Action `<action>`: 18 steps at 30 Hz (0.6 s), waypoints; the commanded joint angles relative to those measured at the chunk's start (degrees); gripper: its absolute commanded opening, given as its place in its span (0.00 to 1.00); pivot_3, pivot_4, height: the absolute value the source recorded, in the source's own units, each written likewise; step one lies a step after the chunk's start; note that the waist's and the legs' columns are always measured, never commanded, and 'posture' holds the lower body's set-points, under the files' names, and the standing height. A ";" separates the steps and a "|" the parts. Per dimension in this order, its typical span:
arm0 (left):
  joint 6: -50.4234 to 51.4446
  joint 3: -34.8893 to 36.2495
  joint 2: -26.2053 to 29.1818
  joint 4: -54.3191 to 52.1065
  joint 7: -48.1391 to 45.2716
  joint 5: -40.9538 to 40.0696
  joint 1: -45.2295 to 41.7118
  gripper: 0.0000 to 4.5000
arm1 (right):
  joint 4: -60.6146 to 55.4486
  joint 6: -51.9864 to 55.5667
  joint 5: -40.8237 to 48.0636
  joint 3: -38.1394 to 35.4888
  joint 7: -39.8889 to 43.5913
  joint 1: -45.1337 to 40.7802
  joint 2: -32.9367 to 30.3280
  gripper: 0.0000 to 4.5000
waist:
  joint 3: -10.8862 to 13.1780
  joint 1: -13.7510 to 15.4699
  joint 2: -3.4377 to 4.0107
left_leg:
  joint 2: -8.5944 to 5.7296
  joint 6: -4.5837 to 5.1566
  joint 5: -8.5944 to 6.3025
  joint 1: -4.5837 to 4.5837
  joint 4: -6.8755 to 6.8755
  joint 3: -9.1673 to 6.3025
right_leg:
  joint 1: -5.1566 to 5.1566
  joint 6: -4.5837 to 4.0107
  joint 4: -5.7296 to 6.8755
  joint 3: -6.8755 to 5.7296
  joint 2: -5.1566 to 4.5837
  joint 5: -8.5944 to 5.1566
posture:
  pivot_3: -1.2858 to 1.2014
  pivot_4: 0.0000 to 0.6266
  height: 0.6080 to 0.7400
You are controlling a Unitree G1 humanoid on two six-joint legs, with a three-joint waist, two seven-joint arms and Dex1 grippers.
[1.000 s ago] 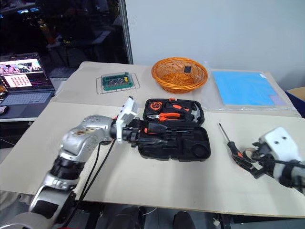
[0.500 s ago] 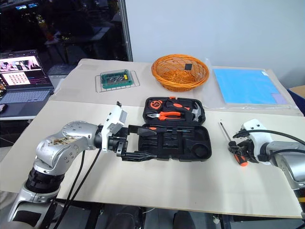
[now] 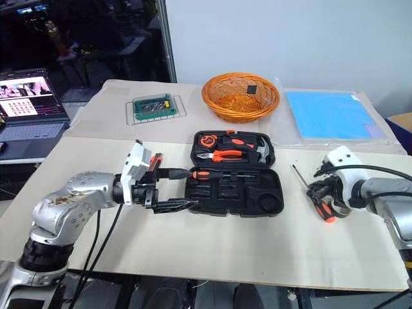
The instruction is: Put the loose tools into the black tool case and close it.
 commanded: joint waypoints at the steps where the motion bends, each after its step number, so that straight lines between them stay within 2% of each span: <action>1: -2.19 1.08 1.22 -1.37 -1.32 -0.63 0.71 1.00 | 1.13 -0.06 -2.66 1.00 -0.89 -0.24 -0.43 0.13 | 0.00 0.20 0.00 | -0.01 0.00 0.00 0.00 0.00 0.00 | 0.00 0.02 -0.02 -0.01 -0.01 -0.02 | 0.52 0.24 1.00; 2: -1.89 1.25 1.41 -1.95 -1.50 -1.43 0.79 1.00 | 2.09 0.12 -3.09 1.73 -0.87 -0.27 -0.02 0.17 | 0.00 0.22 -0.01 | -0.02 -0.01 0.00 0.00 0.01 0.00 | 0.00 0.00 -0.04 -0.01 -0.02 -0.03 | 0.52 0.24 1.00; 3: -0.75 1.64 1.58 -2.57 -1.73 -3.05 0.63 1.00 | 3.44 0.14 -3.70 2.60 -0.95 -0.51 0.35 0.27 | 0.00 0.20 -0.01 | -0.03 -0.01 0.00 -0.01 0.01 0.01 | 0.00 -0.02 -0.05 0.01 -0.04 -0.02 | 0.52 0.24 1.00; 5: 0.15 2.00 2.23 -3.38 -2.64 -4.76 0.39 1.00 | 5.81 -0.25 -5.32 4.32 -1.26 -1.09 0.40 0.39 | 0.01 0.08 -0.01 | -0.03 -0.01 0.00 -0.02 0.00 0.02 | -0.01 -0.06 -0.04 0.03 -0.04 0.02 | 0.52 0.24 1.00; 8: -0.46 2.43 3.55 -4.01 -4.67 -6.14 0.49 1.00 | 7.92 0.85 -6.20 5.38 -1.38 -2.04 0.50 0.65 | 0.01 -0.03 0.00 | -0.03 0.00 0.00 -0.01 -0.05 0.03 | -0.07 -0.11 0.02 0.03 -0.04 0.04 | 0.52 0.24 1.00; 9: -0.83 2.38 4.15 -4.39 -5.38 -6.35 0.56 1.00 | 8.50 1.21 -6.16 5.56 -1.09 -2.17 0.48 0.69 | 0.01 -0.10 0.00 | -0.02 0.00 0.00 -0.01 -0.07 0.04 | -0.11 -0.13 0.06 0.03 -0.03 0.04 | 0.52 0.24 1.00; 10: -1.43 2.35 4.54 -4.48 -5.82 -6.18 0.54 1.00 | 9.17 1.67 -6.27 5.62 -1.39 -2.57 0.84 0.80 | 0.02 -0.20 0.00 | 0.00 0.00 0.00 -0.01 -0.08 0.05 | -0.13 -0.15 0.07 0.03 -0.02 0.03 | 0.52 0.24 1.00; 12: -1.81 2.46 4.68 -4.64 -5.69 -6.12 0.19 1.00 | 10.83 2.31 -6.39 6.58 -1.15 -3.43 1.60 0.93 | 0.02 -0.38 0.00 | 0.00 0.00 0.00 0.00 -0.09 0.09 | -0.13 -0.16 0.08 0.05 -0.02 0.04 | 0.52 0.24 1.00; 14: -2.10 2.39 4.39 -4.83 -5.20 -5.95 -0.12 1.00 | 12.72 2.30 -6.85 7.50 -0.97 -4.44 2.78 0.93 | 0.02 -0.52 -0.01 | 0.00 0.00 0.01 0.00 -0.07 0.11 | -0.10 -0.15 0.07 0.06 -0.02 0.04 | 0.52 0.24 1.00; 15: -2.17 2.30 4.25 -4.95 -4.96 -5.89 -0.12 1.00 | 13.31 2.17 -7.09 7.78 -0.69 -4.82 3.23 0.88 | 0.02 -0.52 -0.01 | 0.00 0.00 0.01 0.01 -0.06 0.11 | -0.09 -0.14 0.06 0.06 -0.02 0.05 | 0.52 0.24 1.00; 17: -2.49 2.10 3.93 -5.17 -4.24 -5.56 -0.03 1.00 | 14.17 1.70 -7.53 8.17 -0.30 -5.36 3.68 0.76 | 0.02 -0.52 -0.01 | -0.01 0.00 0.01 0.01 -0.06 0.10 | -0.07 -0.13 0.05 0.06 -0.02 0.05 | 0.52 0.24 1.00; 18: -2.64 2.06 3.75 -5.22 -3.77 -5.39 0.02 1.00 | 14.35 1.48 -7.75 8.26 -0.14 -5.50 3.75 0.66 | 0.02 -0.54 -0.01 | -0.01 0.00 0.01 0.01 -0.06 0.10 | -0.06 -0.13 0.06 0.06 -0.02 0.05 | 0.52 0.24 1.00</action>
